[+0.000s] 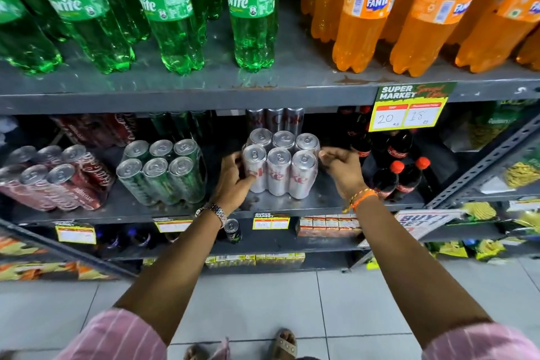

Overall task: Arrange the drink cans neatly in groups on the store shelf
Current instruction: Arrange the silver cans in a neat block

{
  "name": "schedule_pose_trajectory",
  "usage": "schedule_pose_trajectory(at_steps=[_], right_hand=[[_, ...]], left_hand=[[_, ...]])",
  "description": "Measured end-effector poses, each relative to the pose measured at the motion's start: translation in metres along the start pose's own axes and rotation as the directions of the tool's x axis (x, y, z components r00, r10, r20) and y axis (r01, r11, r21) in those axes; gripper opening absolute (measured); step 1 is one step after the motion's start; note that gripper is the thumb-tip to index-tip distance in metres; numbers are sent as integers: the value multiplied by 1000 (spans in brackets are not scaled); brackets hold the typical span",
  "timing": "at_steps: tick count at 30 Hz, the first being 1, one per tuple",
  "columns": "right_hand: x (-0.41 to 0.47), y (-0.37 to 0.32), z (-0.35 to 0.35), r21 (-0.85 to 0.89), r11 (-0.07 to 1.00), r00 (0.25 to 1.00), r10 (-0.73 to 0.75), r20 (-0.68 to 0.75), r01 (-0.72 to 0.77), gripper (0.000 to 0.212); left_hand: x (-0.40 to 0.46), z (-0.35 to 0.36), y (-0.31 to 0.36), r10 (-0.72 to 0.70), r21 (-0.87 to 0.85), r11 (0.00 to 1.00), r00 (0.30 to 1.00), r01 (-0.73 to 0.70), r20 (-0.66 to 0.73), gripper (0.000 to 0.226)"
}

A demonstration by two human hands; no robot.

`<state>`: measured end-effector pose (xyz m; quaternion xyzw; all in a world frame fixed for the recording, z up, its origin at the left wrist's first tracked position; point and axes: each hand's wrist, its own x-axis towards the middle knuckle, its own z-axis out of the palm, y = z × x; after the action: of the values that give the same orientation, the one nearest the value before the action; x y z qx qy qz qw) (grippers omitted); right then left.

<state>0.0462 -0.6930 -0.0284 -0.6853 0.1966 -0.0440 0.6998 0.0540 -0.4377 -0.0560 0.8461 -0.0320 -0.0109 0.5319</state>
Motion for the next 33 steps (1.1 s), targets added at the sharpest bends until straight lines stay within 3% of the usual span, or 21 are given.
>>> schedule_pose_trajectory(at_steps=[3, 6, 10, 17, 33], right_hand=[[-18, 26, -1, -4, 1000, 999, 10, 51, -10, 40], [-30, 42, 9, -201, 978, 990, -24, 138, 51, 58], [-30, 44, 22, -433, 888, 986, -168, 3, 153, 51], [-15, 40, 2, -491, 842, 972, -155, 179, 225, 47], [-22, 51, 1, -522, 805, 959, -228, 167, 282, 46]], left_hand=[[6, 3, -11, -87, 17, 996, 993, 86, 80, 61], [10, 8, -16, -104, 36, 994, 990, 101, 100, 62], [7, 17, -12, -116, 7, 993, 993, 116, 36, 62], [-18, 29, -19, -32, 90, 995, 997, 38, -66, 61], [-23, 27, -22, 19, 135, 991, 996, -7, -84, 63]])
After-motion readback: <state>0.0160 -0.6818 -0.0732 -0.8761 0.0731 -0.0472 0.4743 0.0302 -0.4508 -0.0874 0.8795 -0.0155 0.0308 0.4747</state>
